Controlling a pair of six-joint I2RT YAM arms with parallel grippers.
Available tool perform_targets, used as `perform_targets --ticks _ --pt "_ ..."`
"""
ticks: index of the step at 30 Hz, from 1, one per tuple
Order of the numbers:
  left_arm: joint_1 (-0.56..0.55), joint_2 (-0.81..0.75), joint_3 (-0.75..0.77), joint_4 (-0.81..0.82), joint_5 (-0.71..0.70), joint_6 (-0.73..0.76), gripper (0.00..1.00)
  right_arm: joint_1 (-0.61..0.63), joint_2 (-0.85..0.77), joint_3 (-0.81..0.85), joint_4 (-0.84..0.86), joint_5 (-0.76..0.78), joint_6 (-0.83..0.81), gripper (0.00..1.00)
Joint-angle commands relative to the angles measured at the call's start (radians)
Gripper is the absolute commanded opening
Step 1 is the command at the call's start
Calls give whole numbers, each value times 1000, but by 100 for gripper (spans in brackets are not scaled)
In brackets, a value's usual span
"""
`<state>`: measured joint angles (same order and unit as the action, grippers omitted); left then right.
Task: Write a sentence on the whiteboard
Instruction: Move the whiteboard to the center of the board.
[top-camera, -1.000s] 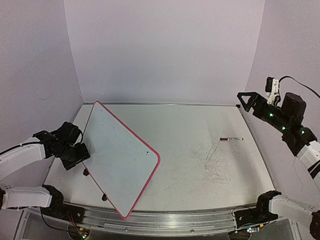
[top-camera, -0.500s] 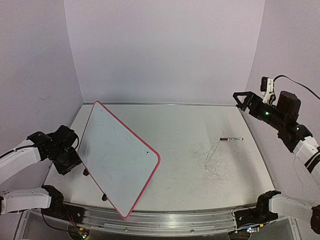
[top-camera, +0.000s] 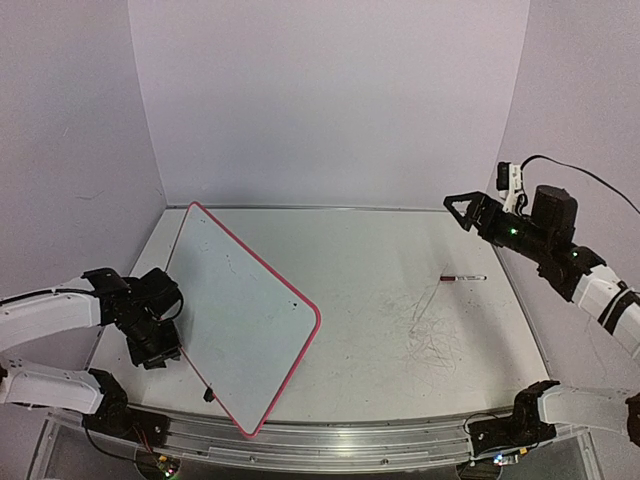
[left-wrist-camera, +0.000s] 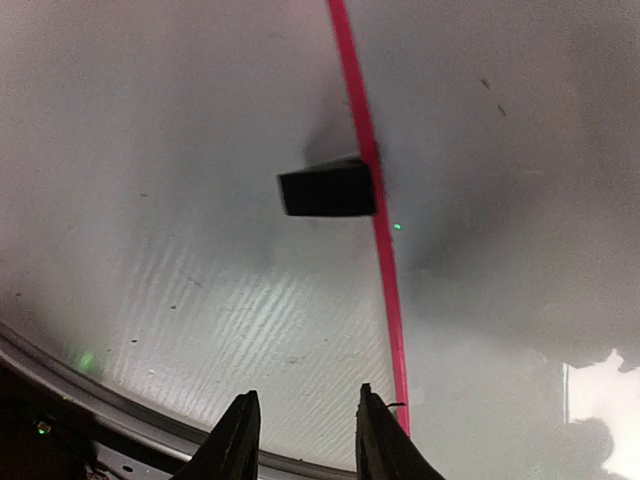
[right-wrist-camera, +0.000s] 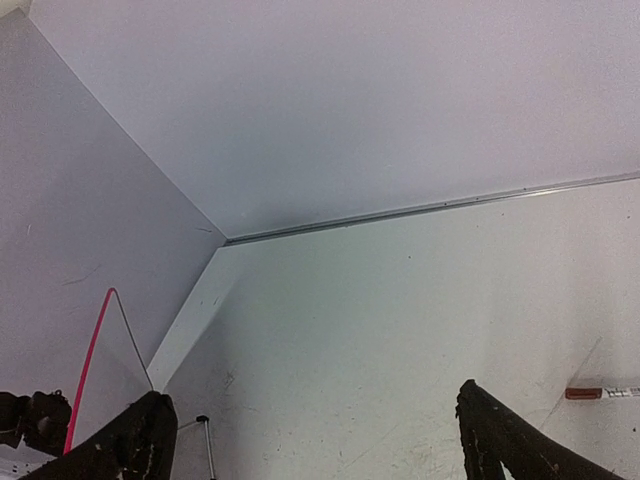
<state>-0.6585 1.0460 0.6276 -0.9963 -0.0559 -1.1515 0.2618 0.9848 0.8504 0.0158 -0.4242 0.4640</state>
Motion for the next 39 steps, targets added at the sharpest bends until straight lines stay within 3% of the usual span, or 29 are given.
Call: perform_targets --ticks 1,15,39 --pt "-60 14 -48 97 53 -64 31 36 23 -4 67 26 16 98" --pt "-313 84 -96 329 92 -244 24 170 104 -31 83 111 43 98" --pt "-359 185 -68 640 115 -260 19 185 96 -36 95 124 72 98"
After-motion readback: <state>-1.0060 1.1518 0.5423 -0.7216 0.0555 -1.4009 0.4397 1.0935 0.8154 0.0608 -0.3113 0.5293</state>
